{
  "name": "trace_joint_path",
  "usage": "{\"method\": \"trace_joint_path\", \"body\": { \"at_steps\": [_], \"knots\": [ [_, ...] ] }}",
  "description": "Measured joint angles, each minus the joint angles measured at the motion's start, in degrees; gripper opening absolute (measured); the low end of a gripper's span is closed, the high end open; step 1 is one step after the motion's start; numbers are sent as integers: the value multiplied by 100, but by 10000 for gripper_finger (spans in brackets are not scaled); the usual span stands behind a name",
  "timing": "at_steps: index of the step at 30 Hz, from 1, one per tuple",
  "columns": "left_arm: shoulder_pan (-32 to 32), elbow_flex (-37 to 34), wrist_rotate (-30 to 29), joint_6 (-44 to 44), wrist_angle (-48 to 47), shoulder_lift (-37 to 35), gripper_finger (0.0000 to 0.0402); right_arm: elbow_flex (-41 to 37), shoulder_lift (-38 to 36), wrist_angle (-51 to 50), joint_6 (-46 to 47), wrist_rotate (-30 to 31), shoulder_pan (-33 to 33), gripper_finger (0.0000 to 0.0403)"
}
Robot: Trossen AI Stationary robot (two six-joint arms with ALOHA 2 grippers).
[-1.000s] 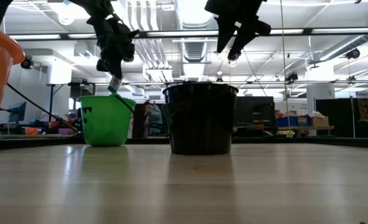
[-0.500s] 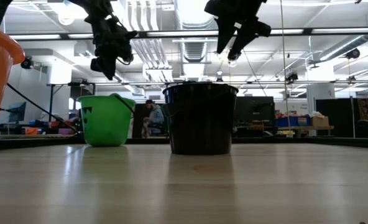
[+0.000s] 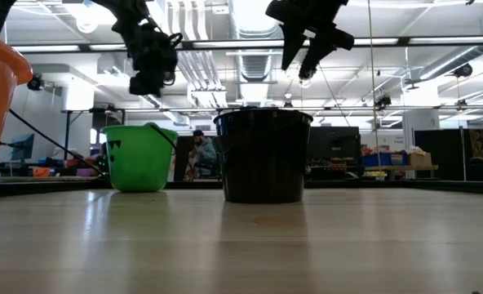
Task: Sort candy
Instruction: Return to Home Position
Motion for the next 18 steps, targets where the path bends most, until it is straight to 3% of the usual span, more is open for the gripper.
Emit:
{"method": "trace_joint_path", "body": {
  "at_steps": [5, 18],
  "knots": [
    [-136, 14, 1417, 101, 525, -53, 130, 0, 2, 338, -47, 6, 5, 215],
    [-1074, 1374, 1496, 85, 857, -65, 129, 0, 4, 716, -110, 149, 7, 215]
  ]
}}
